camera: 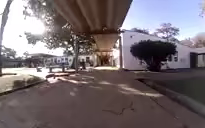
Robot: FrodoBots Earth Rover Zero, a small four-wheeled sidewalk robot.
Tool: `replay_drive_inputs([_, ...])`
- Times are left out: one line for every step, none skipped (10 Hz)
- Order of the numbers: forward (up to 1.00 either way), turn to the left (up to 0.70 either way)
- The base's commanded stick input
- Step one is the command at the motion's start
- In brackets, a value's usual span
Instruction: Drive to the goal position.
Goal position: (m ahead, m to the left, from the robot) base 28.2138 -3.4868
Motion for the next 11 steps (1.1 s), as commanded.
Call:
replay_drive_inputs([0.70,0.00])
replay_drive_inputs([0.70,0.00])
replay_drive_inputs([0.70,0.00])
replay_drive_inputs([0.70,0.00])
replay_drive_inputs([0.70,0.00])
replay_drive_inputs([0.70,0.00])
replay_drive_inputs([0.70,0.00])
replay_drive_inputs([0.70,0.00])
replay_drive_inputs([0.70,0.00])
replay_drive_inputs([0.70,0.00])
replay_drive_inputs([0.70,0.00])
